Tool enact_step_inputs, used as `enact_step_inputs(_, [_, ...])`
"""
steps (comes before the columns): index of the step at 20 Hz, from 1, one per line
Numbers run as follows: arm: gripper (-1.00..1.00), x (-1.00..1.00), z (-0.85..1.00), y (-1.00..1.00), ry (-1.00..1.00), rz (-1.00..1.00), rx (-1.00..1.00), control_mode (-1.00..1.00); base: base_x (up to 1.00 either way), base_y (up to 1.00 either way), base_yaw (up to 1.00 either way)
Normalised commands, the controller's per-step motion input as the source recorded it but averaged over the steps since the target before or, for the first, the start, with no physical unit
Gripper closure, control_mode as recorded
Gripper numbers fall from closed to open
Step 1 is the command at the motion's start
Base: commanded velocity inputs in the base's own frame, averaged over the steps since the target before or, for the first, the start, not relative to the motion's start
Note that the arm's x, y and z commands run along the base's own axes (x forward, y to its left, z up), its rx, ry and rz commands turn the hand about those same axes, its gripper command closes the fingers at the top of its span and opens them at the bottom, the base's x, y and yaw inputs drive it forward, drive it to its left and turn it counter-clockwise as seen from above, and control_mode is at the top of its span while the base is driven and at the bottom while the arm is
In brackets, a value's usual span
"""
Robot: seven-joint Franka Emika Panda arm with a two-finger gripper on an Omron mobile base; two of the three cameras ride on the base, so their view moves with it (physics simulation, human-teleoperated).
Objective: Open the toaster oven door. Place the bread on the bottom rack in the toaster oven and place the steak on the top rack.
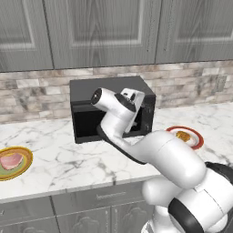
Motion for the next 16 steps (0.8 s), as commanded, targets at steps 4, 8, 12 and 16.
enact_step_inputs(4, [-1.0, 0.0, 0.0, 0.08, -0.13, 0.11, -0.38, -1.0, 0.0, 0.0, 0.0])
enact_step_inputs(8, [-1.0, 0.0, 0.0, 0.0, -0.07, 0.04, -0.27, -1.0, 0.0, 0.0, 0.0])
enact_step_inputs(12, [-1.0, 0.21, 0.0, 0.0, 0.0, 0.0, -0.06, -1.0, 0.0, 0.0, 0.0])
enact_step_inputs(16, [-1.0, 0.38, 0.0, 0.0, 0.0, 0.0, -0.06, -1.0, 0.0, 0.0, 0.0])
